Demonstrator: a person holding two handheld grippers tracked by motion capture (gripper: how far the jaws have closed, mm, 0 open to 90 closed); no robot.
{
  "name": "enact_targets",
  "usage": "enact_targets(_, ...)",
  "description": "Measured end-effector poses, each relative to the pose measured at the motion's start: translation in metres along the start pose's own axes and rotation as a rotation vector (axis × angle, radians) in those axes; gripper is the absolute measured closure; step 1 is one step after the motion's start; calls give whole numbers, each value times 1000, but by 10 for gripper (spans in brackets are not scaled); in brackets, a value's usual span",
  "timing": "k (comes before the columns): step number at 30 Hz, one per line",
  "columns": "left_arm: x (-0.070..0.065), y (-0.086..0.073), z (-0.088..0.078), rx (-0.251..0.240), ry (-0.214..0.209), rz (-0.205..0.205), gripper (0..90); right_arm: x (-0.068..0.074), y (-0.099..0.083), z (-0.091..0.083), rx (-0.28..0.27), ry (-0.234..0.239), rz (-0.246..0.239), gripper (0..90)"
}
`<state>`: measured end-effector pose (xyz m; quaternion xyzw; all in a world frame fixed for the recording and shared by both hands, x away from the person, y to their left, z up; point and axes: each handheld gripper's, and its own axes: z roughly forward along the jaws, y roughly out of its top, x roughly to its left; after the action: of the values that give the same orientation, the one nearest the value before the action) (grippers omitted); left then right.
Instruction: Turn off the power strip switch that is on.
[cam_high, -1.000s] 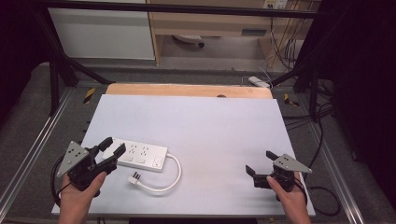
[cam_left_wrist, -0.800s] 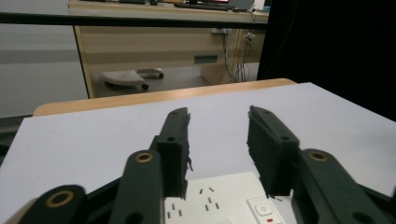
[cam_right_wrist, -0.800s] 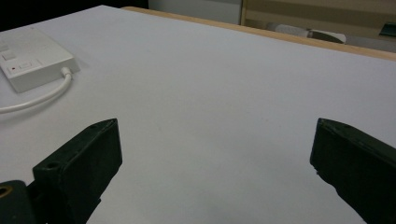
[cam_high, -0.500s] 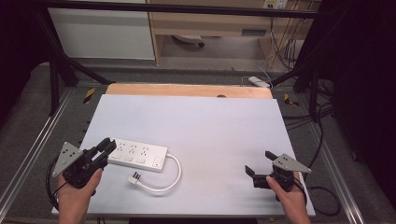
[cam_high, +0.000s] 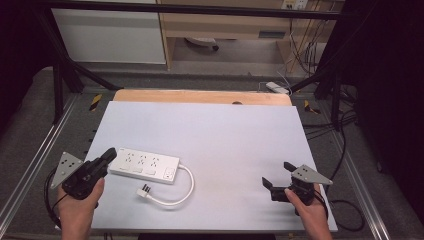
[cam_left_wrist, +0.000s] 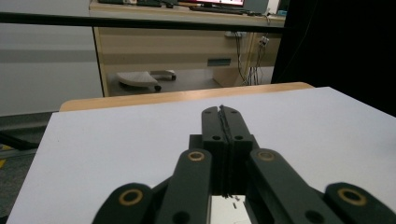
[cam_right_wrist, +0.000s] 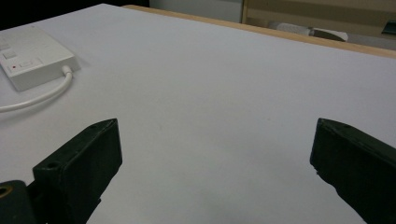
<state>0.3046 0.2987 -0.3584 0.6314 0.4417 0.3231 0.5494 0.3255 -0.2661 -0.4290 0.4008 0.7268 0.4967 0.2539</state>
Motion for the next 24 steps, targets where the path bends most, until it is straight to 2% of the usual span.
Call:
enact_targets(15,13,0,8,34,21,0,899,0,-1,2,2,-1,-2,26)
enact_targets(22,17,-1,7,30,18,-33,900,0,0,1,1,0,5,26)
enact_targets(24,18,-2,7,38,22,-23,899,1,0,1,-3,6,7,25)
